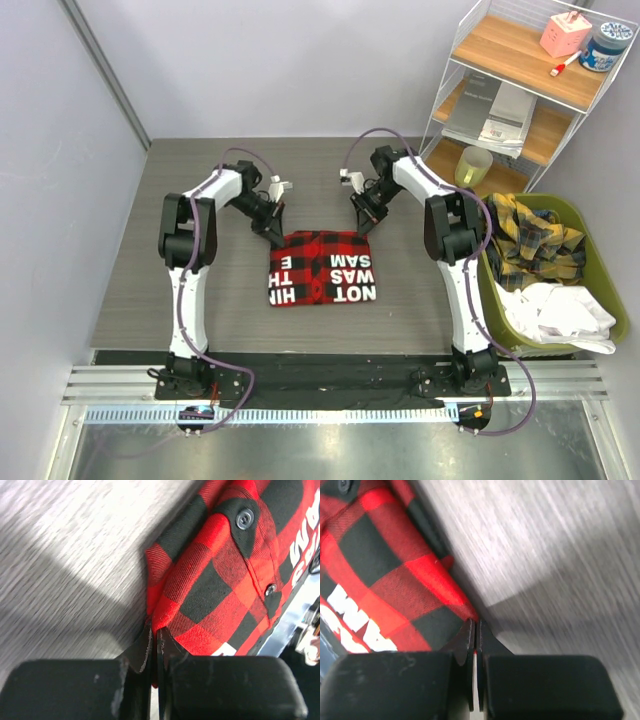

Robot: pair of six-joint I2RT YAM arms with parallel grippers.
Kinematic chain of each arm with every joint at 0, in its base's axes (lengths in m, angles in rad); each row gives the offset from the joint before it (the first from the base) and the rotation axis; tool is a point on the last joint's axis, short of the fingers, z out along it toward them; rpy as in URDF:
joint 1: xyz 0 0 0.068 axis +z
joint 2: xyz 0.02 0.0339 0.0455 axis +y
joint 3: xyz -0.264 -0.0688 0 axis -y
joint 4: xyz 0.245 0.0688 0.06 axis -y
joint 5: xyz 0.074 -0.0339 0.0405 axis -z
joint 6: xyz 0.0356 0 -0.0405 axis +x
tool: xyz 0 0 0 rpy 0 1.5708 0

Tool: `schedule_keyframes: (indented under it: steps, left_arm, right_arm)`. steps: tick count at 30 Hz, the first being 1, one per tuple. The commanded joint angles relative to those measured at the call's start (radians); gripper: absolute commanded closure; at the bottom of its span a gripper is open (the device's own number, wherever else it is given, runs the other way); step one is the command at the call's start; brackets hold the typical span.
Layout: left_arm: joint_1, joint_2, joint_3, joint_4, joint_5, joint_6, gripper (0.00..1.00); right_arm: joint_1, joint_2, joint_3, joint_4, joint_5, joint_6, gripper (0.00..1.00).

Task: Fold and stack the long sleeve shirts
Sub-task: Fold the shirt

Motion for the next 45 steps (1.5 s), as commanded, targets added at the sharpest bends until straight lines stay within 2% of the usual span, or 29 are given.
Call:
schedule_keyframes:
  steps: [1,2,3,4,5,6,8,9,11,12,14,15,17,18,19,21,22,24,25,26,27,28,31,32,33,35,41,44,45]
  left_arm:
    - [0.018,-0.02,0.009,0.073,-0.147,-0.089,0.96]
    - [0.021,-0.028,0.009,0.075,-0.149,-0.092,0.94]
    - [0.027,-0.037,0.012,0.072,-0.14,-0.093,0.9]
    - [0.03,-0.051,0.009,0.072,-0.124,-0.09,0.75]
    - [0.035,-0.096,0.005,0.075,-0.091,-0.086,0.68]
    - [0.038,-0.129,-0.003,0.085,-0.078,-0.084,0.62]
    - [0.041,-0.222,-0.04,0.11,-0.039,-0.075,0.42]
    - [0.04,-0.335,-0.061,0.136,-0.04,-0.083,0.38]
    - [0.041,-0.461,-0.136,0.217,-0.051,-0.095,0.17]
    - [0.04,-0.568,-0.156,0.231,-0.061,-0.09,0.02]
    - [0.033,-0.652,-0.184,0.227,-0.071,-0.045,0.0]
    - [0.029,-0.695,-0.198,0.245,-0.143,-0.07,0.0]
    - [0.027,-0.804,-0.254,0.326,-0.169,-0.125,0.0]
    - [0.027,-0.834,-0.273,0.355,-0.179,-0.218,0.0]
    - [0.027,-0.883,-0.291,0.377,-0.178,-0.254,0.0]
    - [0.026,-0.911,-0.313,0.331,-0.036,-0.186,0.0]
    - [0.023,-0.919,-0.331,0.328,0.112,-0.202,0.0]
    - [-0.016,-0.913,-0.418,0.406,0.164,-0.343,0.0]
    - [-0.037,-0.911,-0.461,0.455,0.202,-0.545,0.0]
    - [-0.086,-0.928,-0.527,0.516,0.216,-0.625,0.0]
    - [-0.109,-0.953,-0.672,0.732,0.213,-0.729,0.0]
    - [-0.126,-0.977,-0.748,0.819,0.204,-0.877,0.0]
    - [-0.158,-0.991,-0.935,1.024,0.175,-1.073,0.0]
    - [-0.161,-0.988,-0.974,1.087,0.167,-1.197,0.0]
    - [-0.164,-0.979,-1.042,1.207,0.166,-1.245,0.0]
    - [-0.189,-0.945,-1.081,1.302,0.163,-1.366,0.0]
    - [-0.207,-0.896,-1.16,1.389,0.167,-1.376,0.0]
    - [-0.204,-0.846,-1.175,1.334,0.179,-1.292,0.0]
    - [-0.204,-0.811,-1.177,1.322,0.192,-1.216,0.0]
  right_arm:
    - [-0.019,-0.012,0.014,0.149,0.126,0.122,0.96]
    - [-0.021,-0.023,0.004,0.162,0.128,0.142,0.93]
    - [-0.019,-0.037,-0.012,0.174,0.128,0.158,0.83]
    - [-0.019,-0.069,-0.016,0.18,0.12,0.164,0.75]
    - [-0.022,-0.093,-0.016,0.182,0.102,0.182,0.68]
    - [-0.025,-0.119,-0.013,0.182,0.094,0.191,0.52]
    - [-0.036,-0.214,-0.01,0.183,0.047,0.207,0.38]
    - [-0.05,-0.247,-0.006,0.183,0.033,0.228,0.23]
    - [-0.065,-0.352,-0.014,0.185,-0.03,0.245,0.12]
    - [-0.078,-0.395,-0.037,0.187,-0.052,0.256,0.01]
    - [-0.084,-0.516,-0.071,0.191,-0.072,0.259,0.0]
    - [-0.082,-0.556,-0.119,0.203,-0.091,0.259,0.0]
    - [-0.084,-0.653,-0.204,0.309,-0.13,0.312,0.0]
    - [-0.082,-0.741,-0.335,0.388,-0.132,0.386,0.0]
    - [-0.084,-0.785,-0.394,0.545,-0.127,0.547,0.0]
    - [-0.085,-0.848,-0.531,0.66,-0.235,0.599,0.0]
    - [-0.085,-0.857,-0.577,0.7,-0.292,0.685,0.0]
    - [-0.073,-0.85,-0.689,0.828,-0.401,0.846,0.0]
    - [-0.064,-0.827,-0.718,0.843,-0.462,0.912,0.0]
    - [-0.026,-0.819,-0.774,0.855,-0.48,0.978,0.0]
    - [-0.006,-0.819,-0.802,0.86,-0.481,0.978,0.0]
    - [0.017,-0.834,-0.83,0.866,-0.468,0.974,0.0]
    - [0.117,-0.839,-0.962,0.985,-0.457,1.055,0.0]
    - [0.152,-0.83,-1.008,1.027,-0.463,1.125,0.0]
    - [0.168,-0.816,-1.023,1.079,-0.467,1.153,0.0]
    - [0.186,-0.79,-1.06,1.119,-0.472,1.184,0.0]
    - [0.208,-0.721,-1.141,1.161,-0.53,1.207,0.0]
    - [0.188,-0.68,-1.131,1.067,-0.544,1.069,0.0]
    - [0.176,-0.64,-1.123,0.968,-0.546,0.96,0.0]
